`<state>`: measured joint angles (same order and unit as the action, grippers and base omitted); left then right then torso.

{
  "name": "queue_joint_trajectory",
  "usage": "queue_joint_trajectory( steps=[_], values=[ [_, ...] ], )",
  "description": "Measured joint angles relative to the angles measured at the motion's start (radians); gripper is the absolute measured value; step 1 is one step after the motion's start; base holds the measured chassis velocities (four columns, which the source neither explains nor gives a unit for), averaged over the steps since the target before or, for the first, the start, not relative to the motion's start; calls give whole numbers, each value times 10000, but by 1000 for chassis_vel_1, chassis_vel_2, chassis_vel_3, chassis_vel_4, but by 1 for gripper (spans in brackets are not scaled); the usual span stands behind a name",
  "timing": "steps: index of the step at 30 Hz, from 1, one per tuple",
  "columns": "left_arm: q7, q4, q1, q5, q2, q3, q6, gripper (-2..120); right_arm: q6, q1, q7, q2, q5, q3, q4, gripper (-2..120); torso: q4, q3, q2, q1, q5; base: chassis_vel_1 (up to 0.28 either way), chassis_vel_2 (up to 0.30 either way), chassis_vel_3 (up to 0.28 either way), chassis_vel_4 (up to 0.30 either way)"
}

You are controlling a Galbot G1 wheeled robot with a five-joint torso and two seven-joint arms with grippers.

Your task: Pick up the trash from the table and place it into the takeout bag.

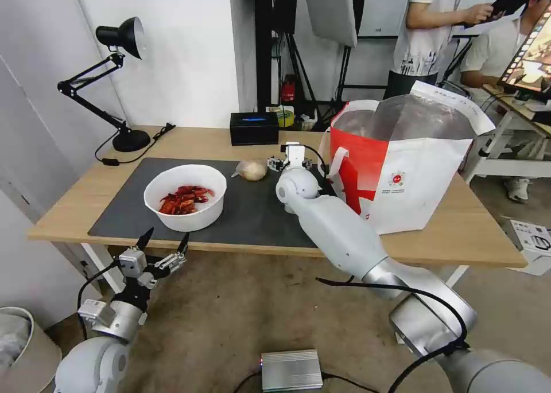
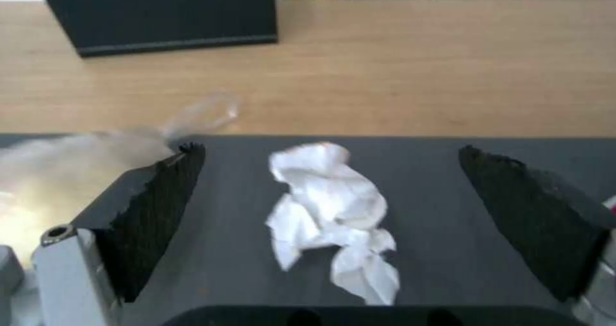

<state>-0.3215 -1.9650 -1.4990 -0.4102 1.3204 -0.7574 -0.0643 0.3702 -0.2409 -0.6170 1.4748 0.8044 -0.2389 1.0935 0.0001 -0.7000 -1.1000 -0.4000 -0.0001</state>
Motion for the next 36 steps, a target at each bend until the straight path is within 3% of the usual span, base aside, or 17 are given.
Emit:
queue_joint_trajectory(
  steps=[8,14,24,36],
  values=[
    [-86,107,-35,0,21,40,-111,100,81,182,-247,252,-34,152,-1011,100,-1,0,1,1,0,0,0,0,0],
    [-131,75,-52,-3,-23,36,-134,100,-142,383,274,603,-316,481,-2170,100,-1,0,0,1,1,0,0,0,0],
    [-194,121,-18,45,40,126,-130,100,-197,300,664,895,-757,759,-2893,100,-1,0,0,1,1,0,0,0,0],
    [-249,218,-30,55,125,151,-192,100,-235,196,718,911,-799,950,-3024,60,-7,4,-3,3,-1,0,0,0,0]
  ],
)
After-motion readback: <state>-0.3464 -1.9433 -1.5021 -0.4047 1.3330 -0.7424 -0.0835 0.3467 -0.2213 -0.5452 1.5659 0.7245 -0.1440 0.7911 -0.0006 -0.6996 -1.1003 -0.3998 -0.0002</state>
